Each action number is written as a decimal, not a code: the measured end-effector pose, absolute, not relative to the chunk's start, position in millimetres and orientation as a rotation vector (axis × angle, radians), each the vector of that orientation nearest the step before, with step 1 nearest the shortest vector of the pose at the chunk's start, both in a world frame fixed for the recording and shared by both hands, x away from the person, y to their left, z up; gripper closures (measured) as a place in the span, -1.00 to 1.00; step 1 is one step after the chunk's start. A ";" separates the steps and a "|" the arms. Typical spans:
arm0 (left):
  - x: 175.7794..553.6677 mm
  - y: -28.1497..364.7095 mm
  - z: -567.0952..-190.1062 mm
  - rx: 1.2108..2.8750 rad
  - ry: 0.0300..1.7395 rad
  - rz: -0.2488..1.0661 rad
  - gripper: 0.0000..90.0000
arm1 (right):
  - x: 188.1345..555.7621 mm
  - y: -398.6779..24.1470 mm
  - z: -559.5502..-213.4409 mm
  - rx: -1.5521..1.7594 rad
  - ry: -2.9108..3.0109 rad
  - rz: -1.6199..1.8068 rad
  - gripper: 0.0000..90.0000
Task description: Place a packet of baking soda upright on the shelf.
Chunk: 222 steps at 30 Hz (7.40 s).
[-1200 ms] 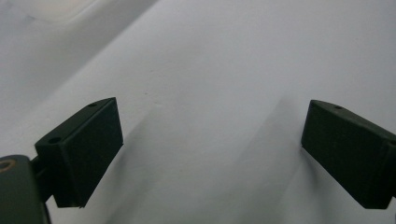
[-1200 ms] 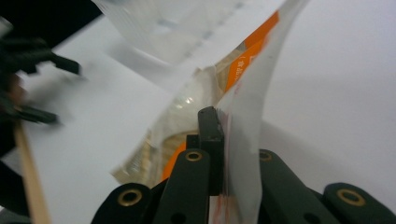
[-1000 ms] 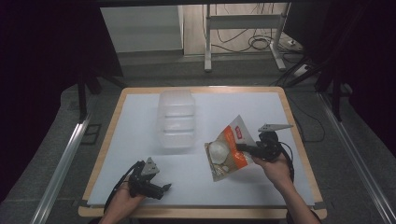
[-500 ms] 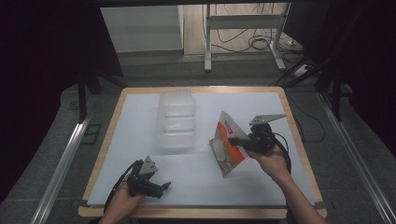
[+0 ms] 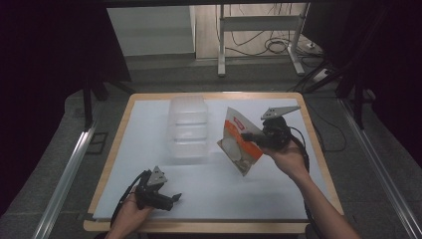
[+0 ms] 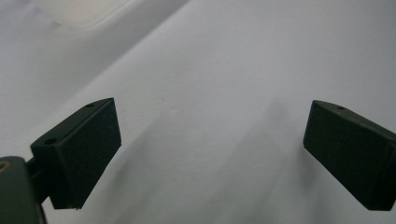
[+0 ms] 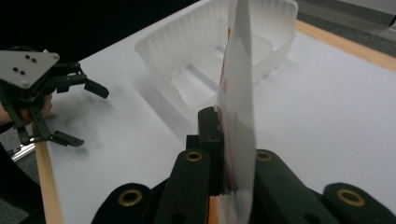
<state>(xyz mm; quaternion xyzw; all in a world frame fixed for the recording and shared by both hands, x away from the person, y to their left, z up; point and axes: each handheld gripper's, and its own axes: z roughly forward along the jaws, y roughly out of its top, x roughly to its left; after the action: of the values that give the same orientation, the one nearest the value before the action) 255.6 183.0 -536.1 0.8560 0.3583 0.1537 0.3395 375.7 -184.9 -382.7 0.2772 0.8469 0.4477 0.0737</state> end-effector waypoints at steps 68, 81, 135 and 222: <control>255.7 192.1 -531.3 2.152 0.940 0.393 -0.92 | 512.4 -27.4 -346.3 0.587 2.582 1.223 0.98; 255.7 192.1 -531.5 2.159 0.933 0.386 -0.92 | 521.1 0.3 -358.6 0.531 2.604 1.251 0.98; 255.3 190.2 -532.4 2.174 0.922 0.373 -0.92 | 520.0 -9.8 -400.0 0.675 2.562 1.113 -0.46; 254.9 189.5 -534.4 2.146 0.882 0.358 -0.95 | 459.0 -87.3 -410.3 0.646 2.503 1.179 -1.00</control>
<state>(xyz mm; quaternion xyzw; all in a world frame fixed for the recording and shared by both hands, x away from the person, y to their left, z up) 254.9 189.5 -534.4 0.8431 0.3464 0.1405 0.3866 459.0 -87.3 -410.3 0.2250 0.8710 0.4102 0.1499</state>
